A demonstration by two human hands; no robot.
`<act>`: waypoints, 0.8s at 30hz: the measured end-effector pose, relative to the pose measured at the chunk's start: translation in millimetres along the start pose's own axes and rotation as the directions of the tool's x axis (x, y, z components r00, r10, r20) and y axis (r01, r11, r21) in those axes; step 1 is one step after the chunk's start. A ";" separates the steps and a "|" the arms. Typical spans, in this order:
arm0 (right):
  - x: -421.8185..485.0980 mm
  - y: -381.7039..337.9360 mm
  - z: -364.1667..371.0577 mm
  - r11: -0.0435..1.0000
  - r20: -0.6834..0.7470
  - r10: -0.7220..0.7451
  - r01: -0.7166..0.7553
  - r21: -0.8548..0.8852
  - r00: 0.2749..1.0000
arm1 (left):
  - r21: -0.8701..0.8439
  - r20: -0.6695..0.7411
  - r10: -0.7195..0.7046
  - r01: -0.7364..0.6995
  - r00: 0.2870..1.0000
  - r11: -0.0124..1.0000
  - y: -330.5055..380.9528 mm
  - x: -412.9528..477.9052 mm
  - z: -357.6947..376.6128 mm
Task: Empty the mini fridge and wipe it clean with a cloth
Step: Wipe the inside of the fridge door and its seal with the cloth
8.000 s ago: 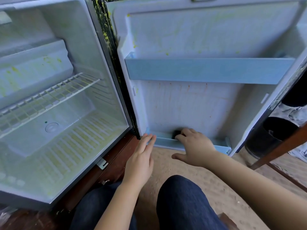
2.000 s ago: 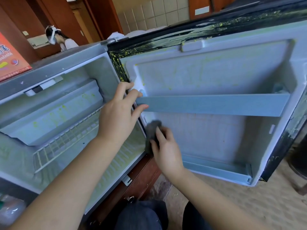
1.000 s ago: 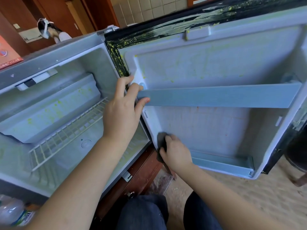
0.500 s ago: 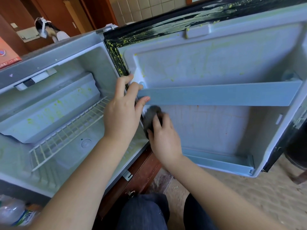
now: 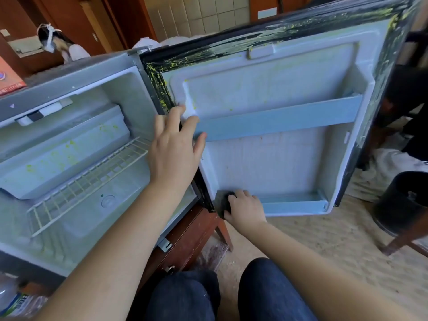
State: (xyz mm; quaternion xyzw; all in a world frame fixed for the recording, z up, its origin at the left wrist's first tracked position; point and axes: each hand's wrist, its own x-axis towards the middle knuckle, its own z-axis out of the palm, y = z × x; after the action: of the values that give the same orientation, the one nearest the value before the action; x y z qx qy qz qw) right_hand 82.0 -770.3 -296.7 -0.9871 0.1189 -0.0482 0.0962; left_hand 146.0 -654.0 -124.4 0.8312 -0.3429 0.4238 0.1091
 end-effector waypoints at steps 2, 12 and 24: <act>-5.2 17.1 -3.9 0.998 -0.010 0.009 -0.010 -0.058 1.000 | 0.039 -0.049 0.047 -0.045 0.998 0.998 1.0 4.6 2.4; -32.8 148.7 -33.5 0.924 -0.073 0.137 -0.154 -0.349 0.988 | -0.419 0.028 -0.014 0.024 1.000 0.908 34.5 40.2 25.9; 5.1 -8.5 11.5 0.979 0.005 -0.062 0.062 -0.194 0.998 | -0.535 -0.109 -0.106 0.032 0.988 0.844 41.2 35.5 41.5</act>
State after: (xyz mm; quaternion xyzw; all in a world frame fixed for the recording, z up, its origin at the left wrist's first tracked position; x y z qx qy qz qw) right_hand 90.2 -761.4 -305.9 -0.9949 0.0922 -0.0400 -0.0019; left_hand 159.2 -721.1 -126.8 0.7500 -0.4085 0.3629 0.3727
